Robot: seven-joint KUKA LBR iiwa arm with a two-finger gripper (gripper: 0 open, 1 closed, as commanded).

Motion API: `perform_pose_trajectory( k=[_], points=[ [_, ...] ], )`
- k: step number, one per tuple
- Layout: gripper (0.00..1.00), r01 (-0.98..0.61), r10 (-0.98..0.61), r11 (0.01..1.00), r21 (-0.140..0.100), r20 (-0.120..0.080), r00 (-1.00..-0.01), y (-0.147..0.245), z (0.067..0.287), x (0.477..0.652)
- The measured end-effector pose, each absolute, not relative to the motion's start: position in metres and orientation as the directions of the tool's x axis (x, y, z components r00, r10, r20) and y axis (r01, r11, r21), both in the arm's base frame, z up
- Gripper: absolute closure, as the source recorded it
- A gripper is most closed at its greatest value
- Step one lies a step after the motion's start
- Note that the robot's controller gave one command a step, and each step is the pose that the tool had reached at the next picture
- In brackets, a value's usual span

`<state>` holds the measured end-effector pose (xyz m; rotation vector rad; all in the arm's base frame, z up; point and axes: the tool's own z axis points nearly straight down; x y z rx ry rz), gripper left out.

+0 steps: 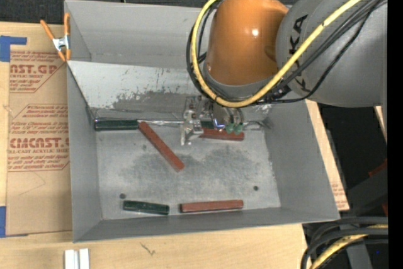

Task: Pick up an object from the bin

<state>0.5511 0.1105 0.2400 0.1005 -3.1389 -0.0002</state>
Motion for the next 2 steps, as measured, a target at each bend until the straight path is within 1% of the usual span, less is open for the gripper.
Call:
perform_pose_trajectory(
  k=[1, 2],
  points=[
    [0.00, 0.081, 0.081, 0.997, 0.000, 0.003, -0.997, 0.0960, 0.1438, 0.5397],
    [0.00, 0.081, 0.081, 0.997, 0.001, 0.000, -0.997, 0.0964, 0.1451, 0.5407]
  ],
)
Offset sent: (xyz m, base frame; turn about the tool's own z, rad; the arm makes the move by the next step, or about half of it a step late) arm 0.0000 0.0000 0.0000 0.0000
